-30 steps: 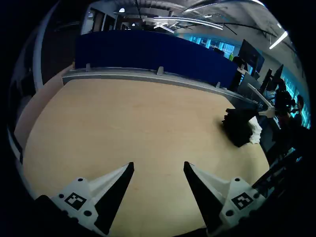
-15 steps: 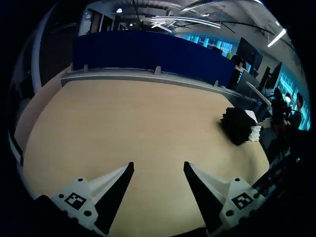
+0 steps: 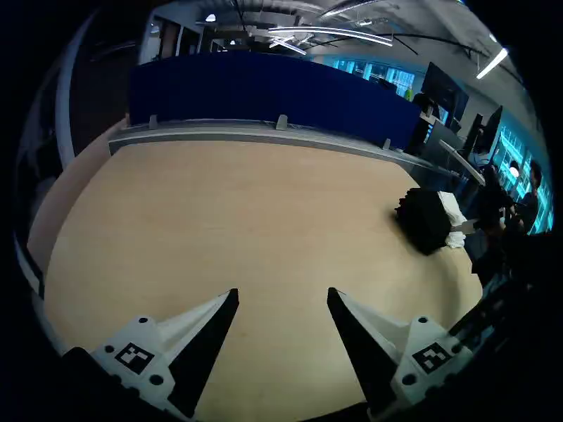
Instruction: Fold towel
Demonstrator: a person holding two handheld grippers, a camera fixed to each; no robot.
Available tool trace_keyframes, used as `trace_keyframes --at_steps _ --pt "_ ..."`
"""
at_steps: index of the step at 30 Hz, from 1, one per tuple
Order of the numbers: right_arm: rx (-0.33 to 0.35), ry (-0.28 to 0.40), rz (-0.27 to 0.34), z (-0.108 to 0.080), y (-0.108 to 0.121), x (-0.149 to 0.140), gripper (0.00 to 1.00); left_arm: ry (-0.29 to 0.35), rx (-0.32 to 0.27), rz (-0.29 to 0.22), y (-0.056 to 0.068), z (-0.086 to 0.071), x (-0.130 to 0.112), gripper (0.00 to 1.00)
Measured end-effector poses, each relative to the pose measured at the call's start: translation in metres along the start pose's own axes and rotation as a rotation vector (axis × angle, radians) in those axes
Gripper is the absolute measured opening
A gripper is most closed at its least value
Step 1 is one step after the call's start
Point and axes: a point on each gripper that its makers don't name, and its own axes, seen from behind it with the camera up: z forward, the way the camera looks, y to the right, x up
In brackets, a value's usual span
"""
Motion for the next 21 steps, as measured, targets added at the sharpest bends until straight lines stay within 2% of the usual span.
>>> trace_keyframes --at_steps 5,9,12,18,21 --pt "0.0 0.015 -0.014 -0.005 -0.001 0.001 0.05 -0.004 -0.005 0.002 0.001 0.003 0.0 0.93" --pt "-0.01 0.035 -0.026 -0.01 -0.001 0.005 0.12 -0.006 -0.012 0.005 0.003 0.004 0.001 0.94" --pt "-0.03 0.05 -0.033 -0.015 0.002 0.006 0.27 -0.005 -0.014 0.006 0.004 0.005 0.002 0.94" --pt "-0.061 0.08 -0.045 -0.029 0.006 0.008 0.51 -0.004 -0.017 0.0 0.004 0.007 0.003 0.94" --pt "-0.07 0.101 -0.052 -0.035 0.006 0.012 0.69 -0.005 -0.019 -0.001 0.004 0.007 0.002 0.94"
